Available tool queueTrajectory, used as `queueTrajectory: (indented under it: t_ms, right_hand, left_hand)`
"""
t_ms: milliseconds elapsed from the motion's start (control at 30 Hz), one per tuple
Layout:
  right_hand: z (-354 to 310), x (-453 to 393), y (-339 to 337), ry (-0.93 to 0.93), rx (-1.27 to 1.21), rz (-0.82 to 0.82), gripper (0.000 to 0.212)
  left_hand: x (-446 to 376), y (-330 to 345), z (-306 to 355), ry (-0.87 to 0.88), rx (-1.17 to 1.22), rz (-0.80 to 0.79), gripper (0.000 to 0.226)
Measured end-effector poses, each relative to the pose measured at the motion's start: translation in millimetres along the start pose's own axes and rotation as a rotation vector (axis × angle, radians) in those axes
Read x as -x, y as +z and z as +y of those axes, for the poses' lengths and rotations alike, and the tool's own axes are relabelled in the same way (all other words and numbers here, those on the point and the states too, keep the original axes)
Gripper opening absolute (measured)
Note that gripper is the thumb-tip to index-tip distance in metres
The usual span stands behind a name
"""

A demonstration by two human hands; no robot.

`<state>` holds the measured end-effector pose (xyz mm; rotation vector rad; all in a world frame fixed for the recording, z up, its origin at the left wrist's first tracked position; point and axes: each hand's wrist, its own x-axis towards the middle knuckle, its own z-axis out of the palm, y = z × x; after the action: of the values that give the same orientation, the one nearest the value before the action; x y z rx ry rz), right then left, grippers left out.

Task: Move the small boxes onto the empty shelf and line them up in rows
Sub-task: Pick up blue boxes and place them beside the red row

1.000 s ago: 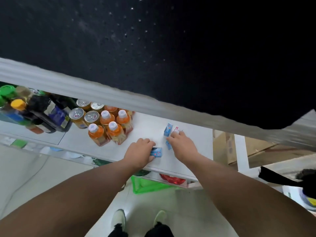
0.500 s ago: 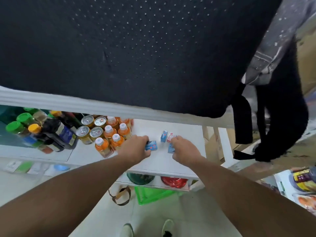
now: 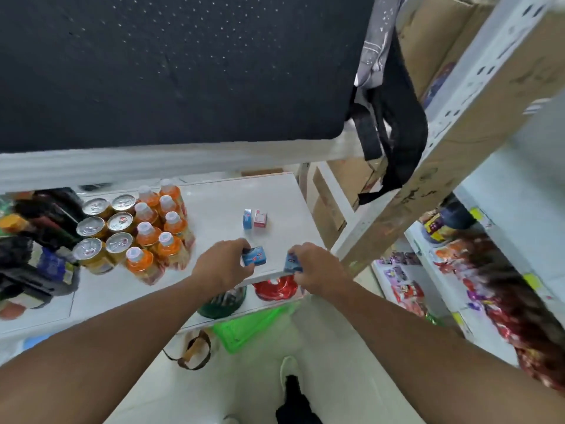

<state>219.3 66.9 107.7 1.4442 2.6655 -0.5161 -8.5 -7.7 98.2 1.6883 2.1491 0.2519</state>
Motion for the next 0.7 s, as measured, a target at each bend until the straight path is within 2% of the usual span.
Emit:
queueTrajectory:
  t_ms: [167,367,567,700]
  right_hand:
    - [16,66,9,0.185,-0.055,0.049,0.032]
    - [62,148,-9,0.404,-0.068,0.101,0.045]
    - [122,238,-22,0.599,-0.099,0.17,0.027]
    - [161,303,-14,0.725,-0.15,0.187,0.041]
  left_hand:
    - [7,-4,31,0.149,0.024,-0.073,0.043]
    - [11,7,111,0.407,-0.058,-0.172,0.04]
    - [26,47,206,0.566,-0.135,-0.215,0.044]
    - [38,79,281,0.684,-0.172,-0.28,0.044]
